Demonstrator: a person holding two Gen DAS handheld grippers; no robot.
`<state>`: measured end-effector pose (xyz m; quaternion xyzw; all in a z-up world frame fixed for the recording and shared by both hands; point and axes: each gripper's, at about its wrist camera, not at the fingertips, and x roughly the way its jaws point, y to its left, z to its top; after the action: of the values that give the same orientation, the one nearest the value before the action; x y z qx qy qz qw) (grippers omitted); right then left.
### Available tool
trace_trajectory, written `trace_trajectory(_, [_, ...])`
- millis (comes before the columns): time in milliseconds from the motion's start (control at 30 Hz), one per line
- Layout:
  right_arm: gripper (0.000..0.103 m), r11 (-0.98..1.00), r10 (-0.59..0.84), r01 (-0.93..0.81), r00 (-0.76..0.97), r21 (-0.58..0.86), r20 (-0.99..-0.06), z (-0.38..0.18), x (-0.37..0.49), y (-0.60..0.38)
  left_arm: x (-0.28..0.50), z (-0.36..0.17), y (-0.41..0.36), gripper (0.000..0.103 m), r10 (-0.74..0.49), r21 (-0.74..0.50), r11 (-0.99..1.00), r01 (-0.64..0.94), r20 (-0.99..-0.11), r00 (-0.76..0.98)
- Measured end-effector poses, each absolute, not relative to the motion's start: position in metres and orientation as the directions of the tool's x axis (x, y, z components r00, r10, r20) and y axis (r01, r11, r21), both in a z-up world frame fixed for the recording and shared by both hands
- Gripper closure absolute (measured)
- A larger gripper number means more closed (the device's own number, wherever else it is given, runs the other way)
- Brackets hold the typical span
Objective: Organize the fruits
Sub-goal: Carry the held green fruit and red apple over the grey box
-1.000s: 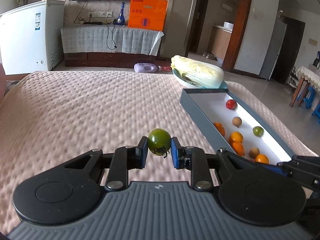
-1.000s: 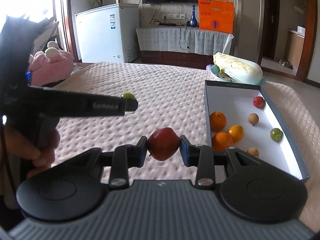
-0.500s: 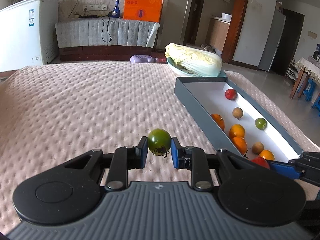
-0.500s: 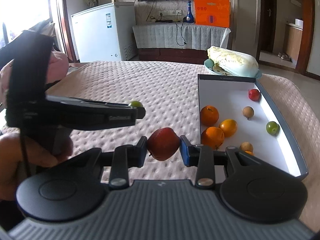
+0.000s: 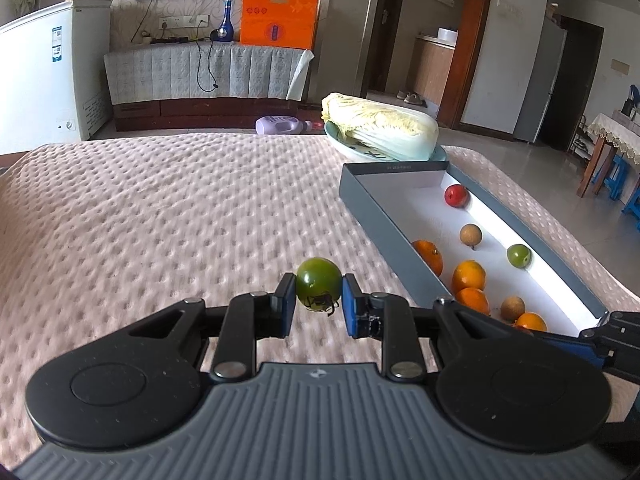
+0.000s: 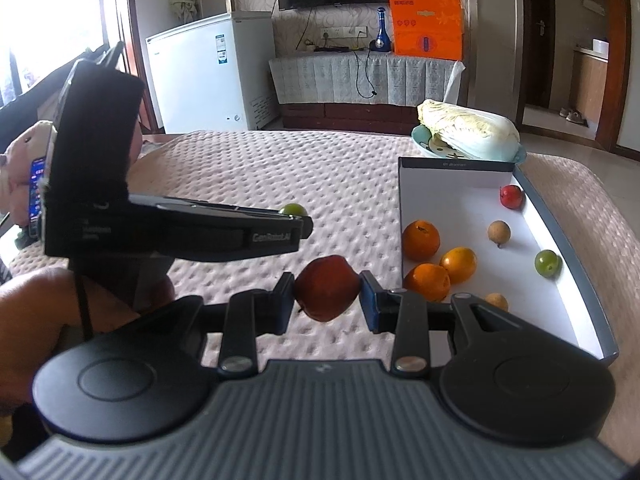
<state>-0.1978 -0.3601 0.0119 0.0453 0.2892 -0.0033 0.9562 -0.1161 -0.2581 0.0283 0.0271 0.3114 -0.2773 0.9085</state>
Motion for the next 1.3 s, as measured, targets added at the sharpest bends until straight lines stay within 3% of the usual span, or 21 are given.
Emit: trace_trajectory(1300, [0.065,0.989,0.002,0.075,0.849,0.126,-0.529,0.020,-0.212,-0.388,-0.131,0.056,-0.288,0.074,-0.587,-0.132,0.777,0.616,-0.507,0.631])
